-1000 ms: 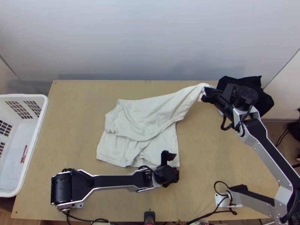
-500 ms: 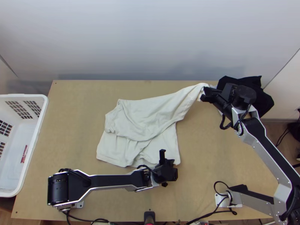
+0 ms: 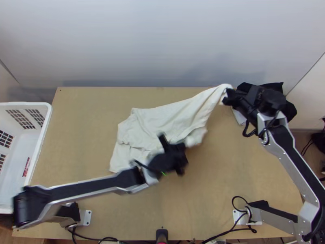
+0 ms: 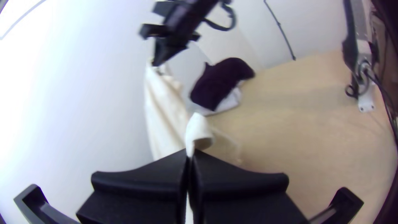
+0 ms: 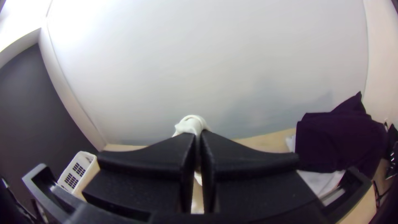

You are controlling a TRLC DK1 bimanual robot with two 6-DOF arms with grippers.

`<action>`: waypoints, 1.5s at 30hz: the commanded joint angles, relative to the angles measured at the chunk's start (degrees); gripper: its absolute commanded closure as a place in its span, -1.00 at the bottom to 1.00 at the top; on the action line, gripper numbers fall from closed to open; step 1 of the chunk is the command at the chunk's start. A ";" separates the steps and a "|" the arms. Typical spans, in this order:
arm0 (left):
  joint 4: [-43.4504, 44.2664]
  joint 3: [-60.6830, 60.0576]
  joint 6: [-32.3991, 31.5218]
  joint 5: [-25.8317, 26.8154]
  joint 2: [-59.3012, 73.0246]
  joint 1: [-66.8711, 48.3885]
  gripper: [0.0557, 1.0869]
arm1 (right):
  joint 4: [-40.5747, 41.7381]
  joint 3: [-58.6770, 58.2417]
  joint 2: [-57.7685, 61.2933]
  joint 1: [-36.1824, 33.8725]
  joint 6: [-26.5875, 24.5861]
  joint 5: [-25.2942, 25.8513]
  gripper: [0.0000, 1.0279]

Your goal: Fold the t-shirt

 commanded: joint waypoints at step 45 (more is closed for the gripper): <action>7.62 13.92 8.19 -1.43 -47.75 35.61 0.93 | -34.98 60.04 -20.24 -2.09 5.94 -2.21 0.95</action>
